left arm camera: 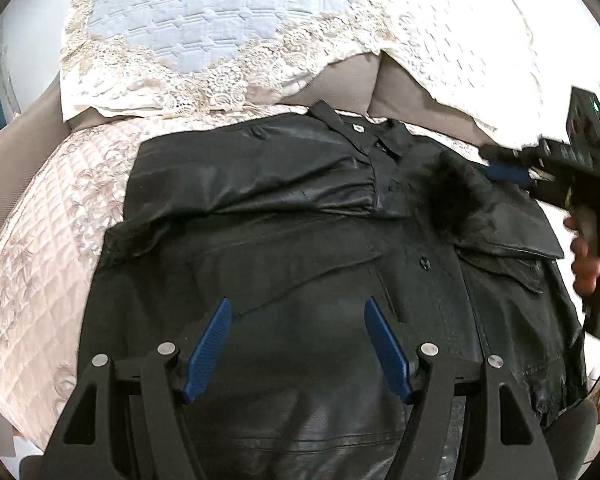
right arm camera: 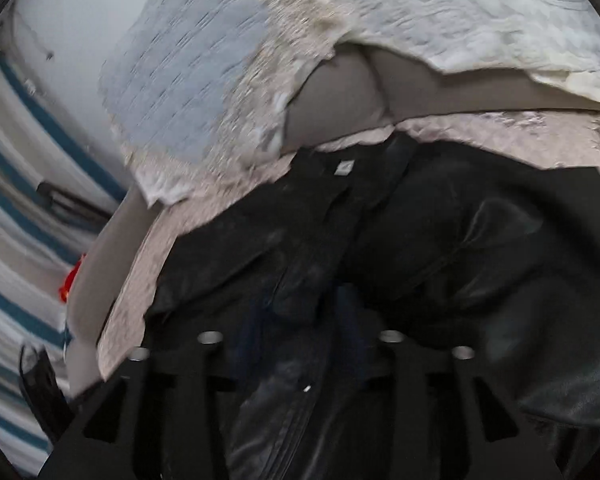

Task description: Fold large clothes

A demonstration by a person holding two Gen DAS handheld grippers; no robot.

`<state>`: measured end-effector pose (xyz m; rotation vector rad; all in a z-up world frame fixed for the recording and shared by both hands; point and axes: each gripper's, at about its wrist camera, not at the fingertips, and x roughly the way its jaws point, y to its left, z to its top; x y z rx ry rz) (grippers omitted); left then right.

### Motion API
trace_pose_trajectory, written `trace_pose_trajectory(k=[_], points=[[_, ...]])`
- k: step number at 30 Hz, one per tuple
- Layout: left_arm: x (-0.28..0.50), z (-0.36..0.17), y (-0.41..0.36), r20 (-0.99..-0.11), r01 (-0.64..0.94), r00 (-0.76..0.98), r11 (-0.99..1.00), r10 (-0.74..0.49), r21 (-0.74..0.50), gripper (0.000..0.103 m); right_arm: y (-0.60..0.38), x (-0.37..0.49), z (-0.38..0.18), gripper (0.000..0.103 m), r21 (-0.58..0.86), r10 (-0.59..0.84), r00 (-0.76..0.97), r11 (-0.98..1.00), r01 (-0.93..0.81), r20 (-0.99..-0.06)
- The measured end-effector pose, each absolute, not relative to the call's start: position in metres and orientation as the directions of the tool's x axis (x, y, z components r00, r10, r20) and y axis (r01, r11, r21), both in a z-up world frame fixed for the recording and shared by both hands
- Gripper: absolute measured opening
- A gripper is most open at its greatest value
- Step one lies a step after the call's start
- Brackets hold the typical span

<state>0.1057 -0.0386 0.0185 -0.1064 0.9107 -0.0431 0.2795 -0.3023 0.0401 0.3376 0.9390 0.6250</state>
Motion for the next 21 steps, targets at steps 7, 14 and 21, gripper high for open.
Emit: trace_pose_trajectory(k=[7, 14, 21], points=[[0.135, 0.033, -0.057, -0.757, 0.069, 0.638, 0.989, -0.144, -0.131, 0.072, -0.357, 0.239, 0.051, 0.048, 0.472, 0.564, 0.537, 0.824, -0.313, -0.628], [0.209, 0.026, -0.114, -0.764, 0.180, 0.588, 0.963, -0.268, -0.199, 0.072, -0.427, 0.223, 0.026, 0.048, 0.378, 0.373, 0.615, 0.917, -0.129, -0.694], [0.262, 0.004, -0.153, -0.775, 0.222, 0.544, 0.946, -0.321, -0.236, 0.070, -0.463, 0.232, -0.004, 0.048, 0.378, 0.317, 0.642, 0.925, -0.046, -0.698]])
